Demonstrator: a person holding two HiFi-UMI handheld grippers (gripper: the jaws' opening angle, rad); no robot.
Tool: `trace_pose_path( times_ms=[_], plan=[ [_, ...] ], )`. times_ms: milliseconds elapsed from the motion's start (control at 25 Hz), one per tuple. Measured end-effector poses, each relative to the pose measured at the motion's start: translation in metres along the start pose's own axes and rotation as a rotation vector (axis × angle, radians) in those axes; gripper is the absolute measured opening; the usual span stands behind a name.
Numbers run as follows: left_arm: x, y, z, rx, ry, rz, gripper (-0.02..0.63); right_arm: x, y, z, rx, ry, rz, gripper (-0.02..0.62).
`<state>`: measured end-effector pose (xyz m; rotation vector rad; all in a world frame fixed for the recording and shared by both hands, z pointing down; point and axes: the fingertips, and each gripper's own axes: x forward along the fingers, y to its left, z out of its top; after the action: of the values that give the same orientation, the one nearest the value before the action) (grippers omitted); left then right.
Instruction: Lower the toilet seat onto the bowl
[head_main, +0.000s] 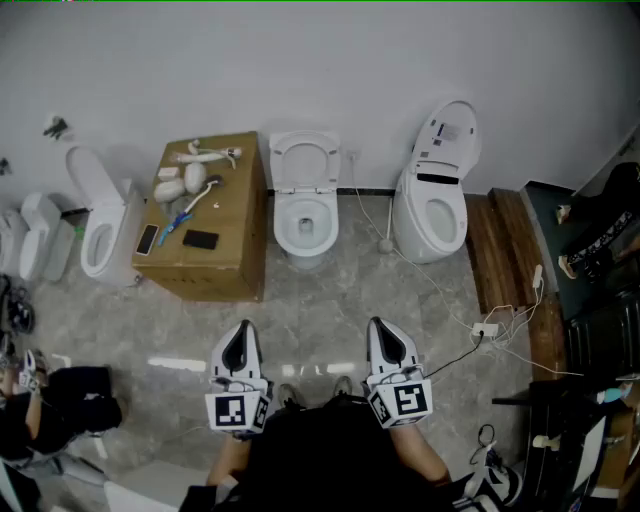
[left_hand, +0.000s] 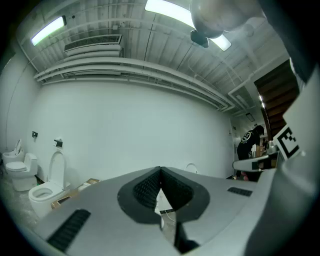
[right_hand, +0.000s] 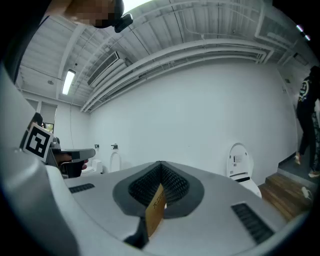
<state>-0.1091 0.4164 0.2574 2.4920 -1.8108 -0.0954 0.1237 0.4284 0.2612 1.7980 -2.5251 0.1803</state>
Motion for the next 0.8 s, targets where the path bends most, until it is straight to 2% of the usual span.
trace_pose_path(
  times_ms=[440,680,760,800],
  plan=[
    [-0.003,-0.005,0.003,-0.011,-0.001,-0.004,0.021,-0.007,0.000,0.002,-0.005,-0.003,-0.001,0.018],
    [-0.006,-0.001,0.006,-0.025,-0.036,-0.024,0.021,-0.013,0.009,0.023,-0.026,-0.117,-0.004,0.020],
    [-0.008,0.003,0.008,-0.044,-0.058,-0.019,0.023,-0.011,0.010,0.021,-0.019,-0.120,-0.014,0.018],
    [-0.008,0.007,0.007,-0.053,-0.061,-0.015,0.044,-0.009,0.011,0.017,-0.014,-0.104,-0.015,0.033]
  ],
)
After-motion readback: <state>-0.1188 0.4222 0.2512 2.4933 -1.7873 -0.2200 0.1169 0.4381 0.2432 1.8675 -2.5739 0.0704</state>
